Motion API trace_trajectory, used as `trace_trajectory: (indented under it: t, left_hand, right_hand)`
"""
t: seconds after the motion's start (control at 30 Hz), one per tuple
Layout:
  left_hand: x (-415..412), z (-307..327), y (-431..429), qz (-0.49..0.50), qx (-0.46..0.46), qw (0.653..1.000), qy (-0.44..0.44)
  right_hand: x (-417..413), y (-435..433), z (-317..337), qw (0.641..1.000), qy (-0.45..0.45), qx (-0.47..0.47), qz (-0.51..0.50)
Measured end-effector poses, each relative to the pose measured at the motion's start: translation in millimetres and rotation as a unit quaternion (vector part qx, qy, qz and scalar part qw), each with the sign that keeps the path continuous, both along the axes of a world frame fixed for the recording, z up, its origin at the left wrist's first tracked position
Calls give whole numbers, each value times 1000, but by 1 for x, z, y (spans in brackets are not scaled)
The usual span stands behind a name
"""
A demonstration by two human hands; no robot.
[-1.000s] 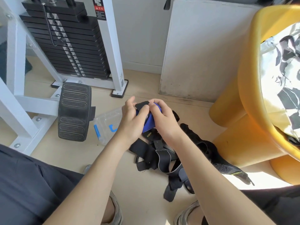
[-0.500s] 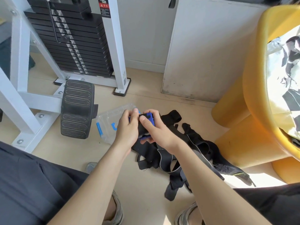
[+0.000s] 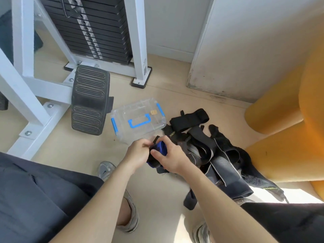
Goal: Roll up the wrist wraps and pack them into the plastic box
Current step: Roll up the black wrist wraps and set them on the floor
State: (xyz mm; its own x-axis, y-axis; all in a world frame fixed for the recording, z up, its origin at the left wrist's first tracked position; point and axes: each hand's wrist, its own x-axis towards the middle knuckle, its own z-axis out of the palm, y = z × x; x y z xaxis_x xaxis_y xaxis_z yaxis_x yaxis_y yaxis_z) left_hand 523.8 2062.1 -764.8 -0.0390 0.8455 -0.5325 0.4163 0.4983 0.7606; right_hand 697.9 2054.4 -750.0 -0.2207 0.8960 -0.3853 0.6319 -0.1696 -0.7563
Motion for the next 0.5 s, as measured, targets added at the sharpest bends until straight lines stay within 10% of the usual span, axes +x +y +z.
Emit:
trace_trajectory:
  t: [0.17, 0.33, 0.5]
  left_hand:
    - [-9, -40, -18, -175, -40, 983, 29]
    - [-22, -69, -18, -164, 14, 956, 242]
    - [-48, -90, -5, -55, -22, 965, 256]
  right_hand:
    - [-37, -9, -40, 993, -89, -63, -33]
    - [-50, -3, -69, 985, 14, -172, -26]
    - [-28, 15, -86, 975, -133, -163, 73]
